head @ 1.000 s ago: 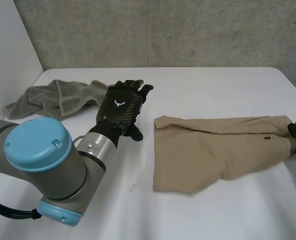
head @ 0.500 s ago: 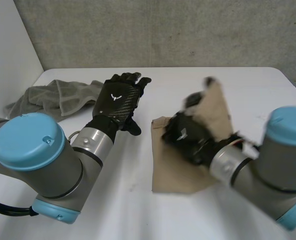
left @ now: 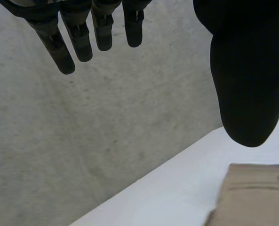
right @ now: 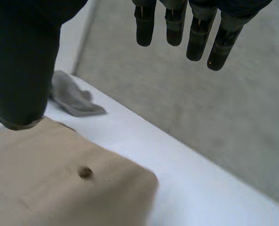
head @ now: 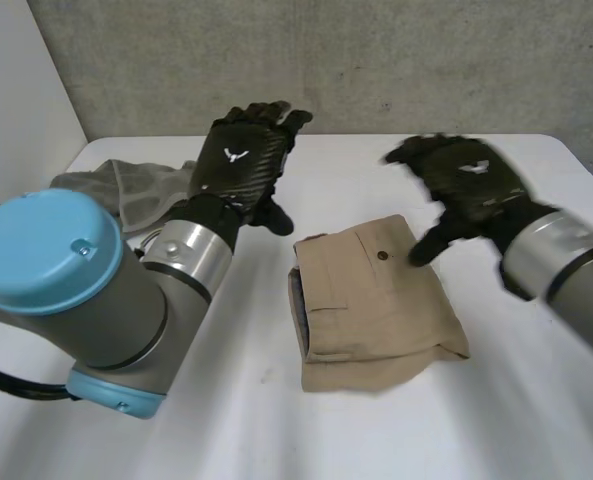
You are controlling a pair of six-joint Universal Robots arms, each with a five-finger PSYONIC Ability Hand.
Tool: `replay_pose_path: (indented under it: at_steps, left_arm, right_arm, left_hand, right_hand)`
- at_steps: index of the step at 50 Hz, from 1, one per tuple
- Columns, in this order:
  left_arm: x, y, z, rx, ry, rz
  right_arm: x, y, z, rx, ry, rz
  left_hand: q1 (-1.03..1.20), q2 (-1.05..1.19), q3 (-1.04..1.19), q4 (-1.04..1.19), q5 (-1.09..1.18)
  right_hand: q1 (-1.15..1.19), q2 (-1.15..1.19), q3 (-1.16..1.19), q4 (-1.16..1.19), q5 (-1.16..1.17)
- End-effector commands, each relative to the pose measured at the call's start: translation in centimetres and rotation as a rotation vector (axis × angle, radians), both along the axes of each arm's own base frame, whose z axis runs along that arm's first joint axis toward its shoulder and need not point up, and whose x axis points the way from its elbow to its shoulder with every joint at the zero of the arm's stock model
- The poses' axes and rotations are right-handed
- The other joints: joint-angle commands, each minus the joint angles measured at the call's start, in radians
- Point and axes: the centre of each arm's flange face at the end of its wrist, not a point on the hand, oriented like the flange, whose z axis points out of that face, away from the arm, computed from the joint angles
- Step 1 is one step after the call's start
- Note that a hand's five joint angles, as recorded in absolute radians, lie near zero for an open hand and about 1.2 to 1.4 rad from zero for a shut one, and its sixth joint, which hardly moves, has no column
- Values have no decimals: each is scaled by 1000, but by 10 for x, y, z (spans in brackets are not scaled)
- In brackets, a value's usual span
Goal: Fold the laundry.
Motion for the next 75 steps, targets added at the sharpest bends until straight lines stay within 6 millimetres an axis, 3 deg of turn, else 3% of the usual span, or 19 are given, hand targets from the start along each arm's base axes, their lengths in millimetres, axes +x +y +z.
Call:
replay_pose_path:
  at_steps: [1, 6, 12, 20, 25, 30, 33, 40, 44, 49, 56, 63, 75]
  left_arm:
    - [-40, 20, -37, 178, -75, -111]
    - [-55, 21, -76, 297, -186, -105]
    - [-51, 13, -116, 391, -295, -31]
    - [-44, 12, -133, 411, -359, -11]
    - [-38, 9, -134, 394, -405, -3]
    - [-38, 8, -122, 348, -419, -11]
    - [-38, 8, -105, 323, -394, -13]
    - [-23, 14, -36, 226, -289, -42]
    - [-9, 16, 2, 170, -228, -113]
    - [-2, 40, 34, 164, -199, -299]
    - [5, 46, 39, 241, -196, -419]
    - [6, 45, 40, 246, -192, -433]
    - [6, 46, 40, 250, -191, -435]
  right_arm:
    - [-25, -34, -32, 188, 36, -118]
    - [-21, -50, -62, 236, 99, -105]
    - [-4, -54, -103, 279, 198, -31]
    - [5, -57, -133, 270, 301, 32]
    - [5, -58, -138, 242, 355, 47]
    - [6, -56, -127, 207, 354, 48]
    - [3, -55, -108, 161, 331, 29]
    - [-12, -48, -66, 122, 148, -126]
    - [-29, -37, -58, 183, 29, -248]
    - [-51, -26, -72, 310, -55, -319]
    - [-49, 2, -105, 439, -73, -243]
    - [-46, 0, -132, 462, -89, -227]
    - [-36, -11, -150, 448, -97, -201]
  left_hand:
    - [-32, -29, -35, -26, -43]
    - [-32, -29, -35, -26, -43]
    - [-32, -29, -35, -26, -43]
    - [-32, -29, -35, -26, -43]
    - [-35, -32, -38, -29, -45]
    - [-39, -35, -41, -32, -49]
    - [-39, -35, -41, -32, -49]
    - [-39, -35, -41, -32, -49]
    - [-39, -35, -41, -32, -49]
    - [-39, -35, -41, -32, -49]
    - [-39, -35, -41, -32, -49]
    - [-39, -35, -41, -32, -49]
    - [-39, -35, -41, -32, -49]
  right_hand:
    - [-32, -53, -46, -65, -73]
    - [-32, -53, -46, -65, -73]
    - [-32, -53, -46, -65, -73]
    - [-32, -53, -46, -65, -73]
    - [-32, -53, -46, -65, -73]
    - [-32, -53, -46, -65, -73]
    - [-32, -53, -46, -65, -73]
    - [-32, -53, -46, -65, -73]
    - [-32, -53, -46, -65, -73]
    - [-32, -53, -46, -65, -73]
    - [-32, -53, -46, -65, -73]
    - [-32, -53, -46, -65, -73]
    - [10, -11, -3, -23, -30]
